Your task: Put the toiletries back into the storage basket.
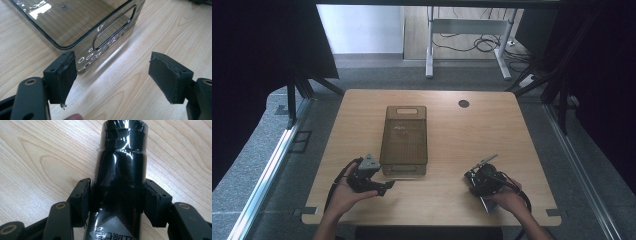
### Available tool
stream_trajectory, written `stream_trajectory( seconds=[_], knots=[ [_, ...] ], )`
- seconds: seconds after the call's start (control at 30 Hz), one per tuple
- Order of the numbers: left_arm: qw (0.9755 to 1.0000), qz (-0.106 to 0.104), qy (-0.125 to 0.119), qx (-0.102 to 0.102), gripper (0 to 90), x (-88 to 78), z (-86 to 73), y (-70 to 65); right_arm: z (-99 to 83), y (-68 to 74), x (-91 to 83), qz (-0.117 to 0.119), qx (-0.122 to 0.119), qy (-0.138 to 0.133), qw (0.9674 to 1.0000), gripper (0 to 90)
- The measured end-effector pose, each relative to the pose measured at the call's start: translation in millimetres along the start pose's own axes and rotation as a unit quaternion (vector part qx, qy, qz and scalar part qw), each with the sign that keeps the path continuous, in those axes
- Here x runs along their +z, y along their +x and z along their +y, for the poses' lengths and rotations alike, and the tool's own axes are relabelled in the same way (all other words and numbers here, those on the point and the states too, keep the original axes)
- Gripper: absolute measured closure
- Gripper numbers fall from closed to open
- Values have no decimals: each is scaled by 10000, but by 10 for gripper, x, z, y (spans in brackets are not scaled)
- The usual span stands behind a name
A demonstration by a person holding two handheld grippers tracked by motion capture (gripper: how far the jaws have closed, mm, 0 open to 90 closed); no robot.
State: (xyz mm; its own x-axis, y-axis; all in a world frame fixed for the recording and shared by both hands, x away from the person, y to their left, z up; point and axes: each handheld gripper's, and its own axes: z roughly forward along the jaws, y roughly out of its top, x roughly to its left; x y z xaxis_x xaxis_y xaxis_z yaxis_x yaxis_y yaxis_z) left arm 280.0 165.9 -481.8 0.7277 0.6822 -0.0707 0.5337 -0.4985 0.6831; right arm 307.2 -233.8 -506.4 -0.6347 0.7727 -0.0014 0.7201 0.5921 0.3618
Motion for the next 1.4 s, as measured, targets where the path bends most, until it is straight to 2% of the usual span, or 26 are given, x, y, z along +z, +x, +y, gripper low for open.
stream_trajectory(
  seconds=[0.37,0.63,1.1,1.23,1.4],
  knots=[
    [10000,-48,55,64,224,39,4,-33,-8,-1,-2,16,13,-32,10000,447],
    [9996,-137,125,203,221,80,10,-72,-23,-4,-3,25,34,-94,9999,448],
    [9994,-138,227,216,215,129,-3,-76,-49,2,-5,33,76,-201,9998,451],
    [9991,-156,283,290,209,152,-6,-85,-57,18,-6,51,58,-217,9997,451],
    [9976,-138,490,477,197,233,-16,-134,-65,25,-7,58,70,-254,9996,452]
  ],
)
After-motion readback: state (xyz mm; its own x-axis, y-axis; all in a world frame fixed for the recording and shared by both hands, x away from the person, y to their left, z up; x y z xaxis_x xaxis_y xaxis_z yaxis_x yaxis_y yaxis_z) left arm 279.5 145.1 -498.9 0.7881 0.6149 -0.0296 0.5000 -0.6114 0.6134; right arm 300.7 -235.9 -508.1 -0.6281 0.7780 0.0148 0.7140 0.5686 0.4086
